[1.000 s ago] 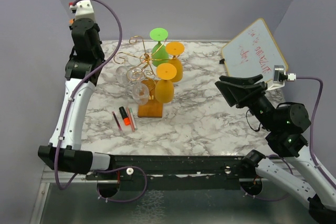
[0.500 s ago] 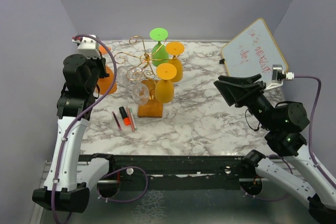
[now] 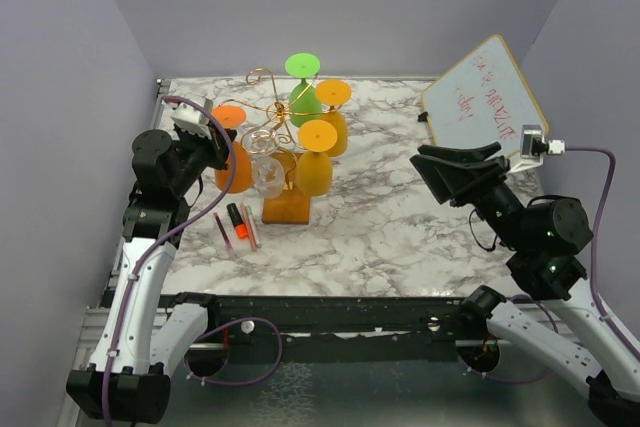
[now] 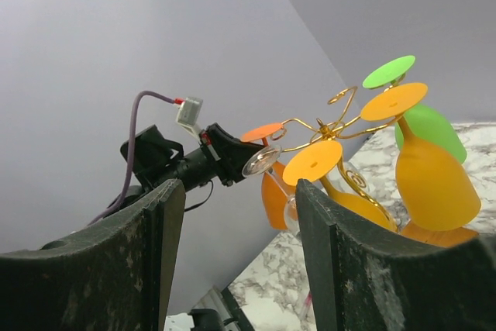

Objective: Place the wine glass upside down on the wine glass rack

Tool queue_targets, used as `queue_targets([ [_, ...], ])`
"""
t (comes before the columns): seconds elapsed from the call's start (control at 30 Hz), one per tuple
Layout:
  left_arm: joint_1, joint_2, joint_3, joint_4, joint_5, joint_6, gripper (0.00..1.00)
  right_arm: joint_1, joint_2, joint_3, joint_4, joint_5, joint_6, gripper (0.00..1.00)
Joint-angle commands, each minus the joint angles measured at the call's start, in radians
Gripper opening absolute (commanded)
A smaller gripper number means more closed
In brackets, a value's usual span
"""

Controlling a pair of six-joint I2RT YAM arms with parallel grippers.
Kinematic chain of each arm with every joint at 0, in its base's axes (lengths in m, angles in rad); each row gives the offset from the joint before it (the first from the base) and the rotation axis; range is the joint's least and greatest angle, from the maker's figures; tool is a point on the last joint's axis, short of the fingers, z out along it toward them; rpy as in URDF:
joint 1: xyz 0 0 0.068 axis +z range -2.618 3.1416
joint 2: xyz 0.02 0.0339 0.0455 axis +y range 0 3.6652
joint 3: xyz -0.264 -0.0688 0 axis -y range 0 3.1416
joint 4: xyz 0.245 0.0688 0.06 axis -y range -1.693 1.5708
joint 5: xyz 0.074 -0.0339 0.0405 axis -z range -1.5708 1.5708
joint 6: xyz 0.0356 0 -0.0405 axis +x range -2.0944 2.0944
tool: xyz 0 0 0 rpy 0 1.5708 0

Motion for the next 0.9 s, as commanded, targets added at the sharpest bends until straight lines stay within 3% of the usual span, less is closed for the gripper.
queue_targets([
  [0.0,0.004,-0.022,-0.005,0.093,0.094,-0.010,0.00,-0.004,0.031,0.037,-0.051,0.003,-0.029,0.63],
  [0.17,0.005,-0.042,0.014,0.047,0.055,0.019,0.00,-0.003,0.167,0.178,-0.193,0.001,-0.069,0.62],
  [0.43,0.005,-0.104,0.040,-0.021,0.035,0.049,0.00,-0.004,0.594,0.584,-0.453,-0.159,-0.080,0.63],
  [0.6,0.005,-0.140,0.032,-0.019,0.056,0.094,0.00,0.013,0.799,0.761,-0.460,-0.204,-0.017,0.65],
  [0.87,0.005,-0.180,0.017,0.004,0.050,0.123,0.00,0.147,1.040,1.030,-0.480,-0.174,0.062,0.65],
])
